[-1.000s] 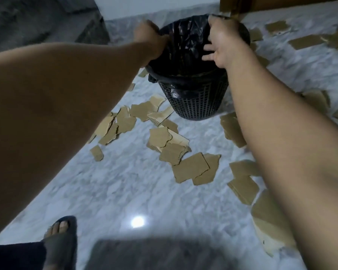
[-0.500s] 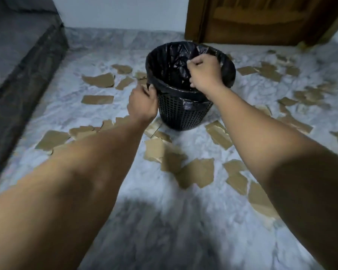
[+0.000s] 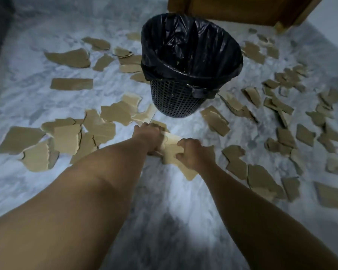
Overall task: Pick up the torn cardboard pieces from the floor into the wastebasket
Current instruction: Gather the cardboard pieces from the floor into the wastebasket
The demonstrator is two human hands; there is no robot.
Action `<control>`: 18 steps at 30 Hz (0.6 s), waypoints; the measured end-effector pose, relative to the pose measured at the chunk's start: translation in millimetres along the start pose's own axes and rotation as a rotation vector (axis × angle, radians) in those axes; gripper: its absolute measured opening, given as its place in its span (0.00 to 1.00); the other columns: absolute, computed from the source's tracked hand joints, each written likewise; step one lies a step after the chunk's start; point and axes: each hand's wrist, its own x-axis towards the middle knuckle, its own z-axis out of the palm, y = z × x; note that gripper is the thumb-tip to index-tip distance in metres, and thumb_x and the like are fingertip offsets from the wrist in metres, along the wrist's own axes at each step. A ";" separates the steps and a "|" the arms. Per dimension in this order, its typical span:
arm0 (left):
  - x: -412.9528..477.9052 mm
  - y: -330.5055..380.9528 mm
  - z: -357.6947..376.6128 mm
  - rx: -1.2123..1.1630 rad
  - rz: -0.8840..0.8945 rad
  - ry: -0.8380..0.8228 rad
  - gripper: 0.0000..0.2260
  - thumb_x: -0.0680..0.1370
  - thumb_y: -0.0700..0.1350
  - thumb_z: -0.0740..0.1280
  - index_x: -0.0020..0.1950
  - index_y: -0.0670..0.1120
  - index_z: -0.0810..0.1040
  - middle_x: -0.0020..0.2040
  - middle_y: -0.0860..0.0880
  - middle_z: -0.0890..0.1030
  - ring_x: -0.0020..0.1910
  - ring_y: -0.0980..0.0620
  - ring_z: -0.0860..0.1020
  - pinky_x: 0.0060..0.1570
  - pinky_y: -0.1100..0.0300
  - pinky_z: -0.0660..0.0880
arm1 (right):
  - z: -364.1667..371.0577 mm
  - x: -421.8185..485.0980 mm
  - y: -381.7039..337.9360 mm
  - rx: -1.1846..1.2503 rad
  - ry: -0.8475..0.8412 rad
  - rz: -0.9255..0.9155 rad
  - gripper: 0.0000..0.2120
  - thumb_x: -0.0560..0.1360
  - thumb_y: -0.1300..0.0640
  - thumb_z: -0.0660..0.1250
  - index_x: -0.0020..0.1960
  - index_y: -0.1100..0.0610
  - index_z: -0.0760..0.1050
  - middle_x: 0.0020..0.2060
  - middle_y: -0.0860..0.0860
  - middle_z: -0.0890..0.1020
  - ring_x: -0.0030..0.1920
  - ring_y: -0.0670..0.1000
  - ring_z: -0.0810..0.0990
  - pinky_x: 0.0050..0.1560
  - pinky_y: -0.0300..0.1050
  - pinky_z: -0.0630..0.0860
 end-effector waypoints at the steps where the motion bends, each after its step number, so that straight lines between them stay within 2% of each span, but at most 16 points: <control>1: 0.6 -0.8 3.5 0.024 0.005 0.017 0.23 0.74 0.51 0.60 0.69 0.49 0.69 0.65 0.43 0.73 0.63 0.39 0.70 0.57 0.39 0.67 | 7.0 1.6 0.3 -0.063 -0.023 -0.026 0.28 0.67 0.38 0.70 0.66 0.40 0.73 0.58 0.46 0.81 0.60 0.53 0.79 0.64 0.58 0.74; 4: -0.8 0.8 11.0 0.090 0.015 0.055 0.24 0.76 0.47 0.65 0.71 0.45 0.66 0.66 0.41 0.69 0.65 0.38 0.69 0.60 0.40 0.67 | 14.6 0.8 -3.6 -0.211 -0.064 -0.086 0.35 0.72 0.43 0.73 0.75 0.44 0.64 0.66 0.49 0.74 0.69 0.56 0.69 0.69 0.65 0.65; 7: -2.8 -4.8 15.7 0.012 -0.076 0.035 0.29 0.72 0.47 0.70 0.70 0.44 0.64 0.68 0.42 0.65 0.65 0.38 0.67 0.62 0.41 0.67 | 20.9 2.2 -9.1 -0.329 -0.062 -0.082 0.41 0.71 0.44 0.74 0.77 0.46 0.57 0.69 0.53 0.69 0.70 0.59 0.65 0.68 0.70 0.62; 10: -2.3 -9.2 18.5 -0.013 -0.089 0.033 0.33 0.67 0.50 0.74 0.69 0.47 0.65 0.68 0.43 0.67 0.66 0.40 0.65 0.61 0.41 0.65 | 19.1 7.5 -9.4 -0.357 -0.042 -0.102 0.37 0.68 0.42 0.76 0.71 0.49 0.65 0.65 0.53 0.68 0.67 0.58 0.64 0.65 0.65 0.65; 12: -1.7 -8.5 19.0 0.004 -0.114 0.045 0.35 0.67 0.53 0.74 0.70 0.46 0.64 0.66 0.42 0.68 0.65 0.41 0.65 0.62 0.41 0.64 | 15.5 8.0 -9.3 -0.351 -0.006 -0.126 0.36 0.65 0.41 0.78 0.67 0.50 0.67 0.63 0.52 0.68 0.65 0.57 0.65 0.63 0.61 0.67; 15: -5.5 -4.7 11.4 0.028 -0.148 0.055 0.36 0.70 0.56 0.73 0.72 0.43 0.63 0.67 0.42 0.67 0.68 0.41 0.64 0.65 0.41 0.62 | 6.2 11.2 -9.2 -0.242 -0.026 -0.106 0.26 0.70 0.47 0.73 0.64 0.47 0.69 0.62 0.50 0.74 0.64 0.59 0.69 0.64 0.62 0.67; 16: -4.3 -4.9 10.9 0.023 -0.153 0.051 0.36 0.71 0.57 0.72 0.72 0.43 0.63 0.67 0.43 0.67 0.68 0.42 0.64 0.66 0.41 0.61 | 0.4 14.2 -5.5 -0.133 -0.061 -0.064 0.23 0.72 0.47 0.71 0.65 0.46 0.70 0.62 0.51 0.77 0.64 0.60 0.72 0.65 0.63 0.68; 18: -4.9 -7.3 5.2 -0.024 -0.154 0.013 0.32 0.72 0.60 0.69 0.72 0.49 0.65 0.68 0.45 0.69 0.69 0.43 0.65 0.66 0.39 0.60 | -17.8 19.6 9.6 0.193 -0.134 0.038 0.25 0.76 0.47 0.70 0.71 0.50 0.71 0.64 0.51 0.79 0.64 0.58 0.77 0.67 0.58 0.72</control>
